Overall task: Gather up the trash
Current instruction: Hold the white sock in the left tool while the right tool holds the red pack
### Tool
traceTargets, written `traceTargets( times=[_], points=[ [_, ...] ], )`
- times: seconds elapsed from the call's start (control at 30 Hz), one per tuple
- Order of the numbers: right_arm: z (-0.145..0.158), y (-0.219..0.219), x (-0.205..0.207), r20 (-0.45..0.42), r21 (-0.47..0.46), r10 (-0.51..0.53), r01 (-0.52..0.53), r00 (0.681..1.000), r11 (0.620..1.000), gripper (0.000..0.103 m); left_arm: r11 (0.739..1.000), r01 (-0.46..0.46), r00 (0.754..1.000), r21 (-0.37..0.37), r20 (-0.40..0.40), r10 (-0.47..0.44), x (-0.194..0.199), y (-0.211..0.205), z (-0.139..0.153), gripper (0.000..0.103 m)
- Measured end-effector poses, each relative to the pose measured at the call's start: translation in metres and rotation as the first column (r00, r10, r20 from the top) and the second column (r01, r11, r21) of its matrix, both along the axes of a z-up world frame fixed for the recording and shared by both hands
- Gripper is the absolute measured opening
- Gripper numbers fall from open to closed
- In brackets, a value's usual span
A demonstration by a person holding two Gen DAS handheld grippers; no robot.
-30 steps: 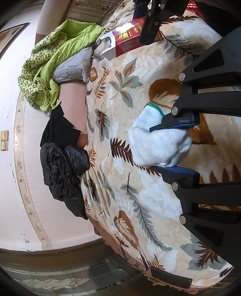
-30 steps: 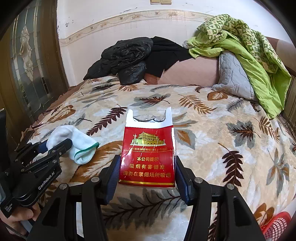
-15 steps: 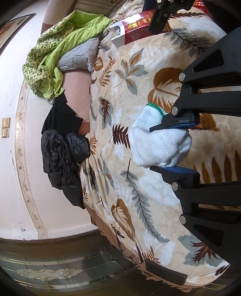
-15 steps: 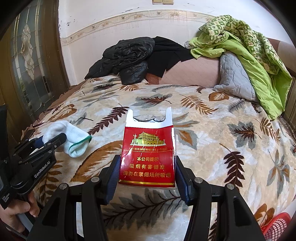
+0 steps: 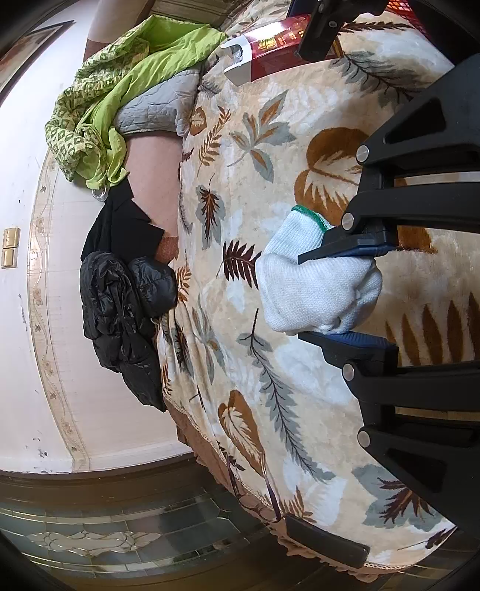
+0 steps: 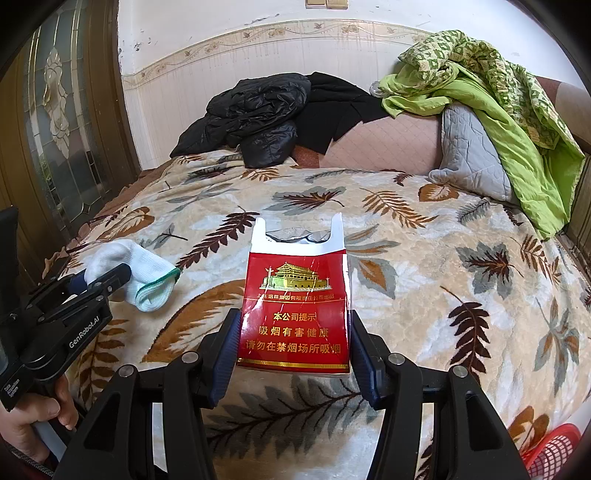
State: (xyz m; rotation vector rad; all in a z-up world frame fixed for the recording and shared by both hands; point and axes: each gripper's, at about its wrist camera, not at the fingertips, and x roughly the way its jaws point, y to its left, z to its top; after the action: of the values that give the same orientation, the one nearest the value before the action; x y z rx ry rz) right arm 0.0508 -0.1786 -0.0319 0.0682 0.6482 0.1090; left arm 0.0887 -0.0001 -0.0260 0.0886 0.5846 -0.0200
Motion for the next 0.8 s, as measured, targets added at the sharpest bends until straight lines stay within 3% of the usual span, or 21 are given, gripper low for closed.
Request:
traceTargets(
  times=[0.8],
  points=[
    [0.0001, 0.0017, 0.0002, 0.0, -0.001, 0.0, 0.0, 1.0, 1.0, 0.059, 1.0, -0.016, 1.0, -0.005, 0.005, 0.016, 0.0001, 0.0064, -0.0007, 0.031]
  ],
)
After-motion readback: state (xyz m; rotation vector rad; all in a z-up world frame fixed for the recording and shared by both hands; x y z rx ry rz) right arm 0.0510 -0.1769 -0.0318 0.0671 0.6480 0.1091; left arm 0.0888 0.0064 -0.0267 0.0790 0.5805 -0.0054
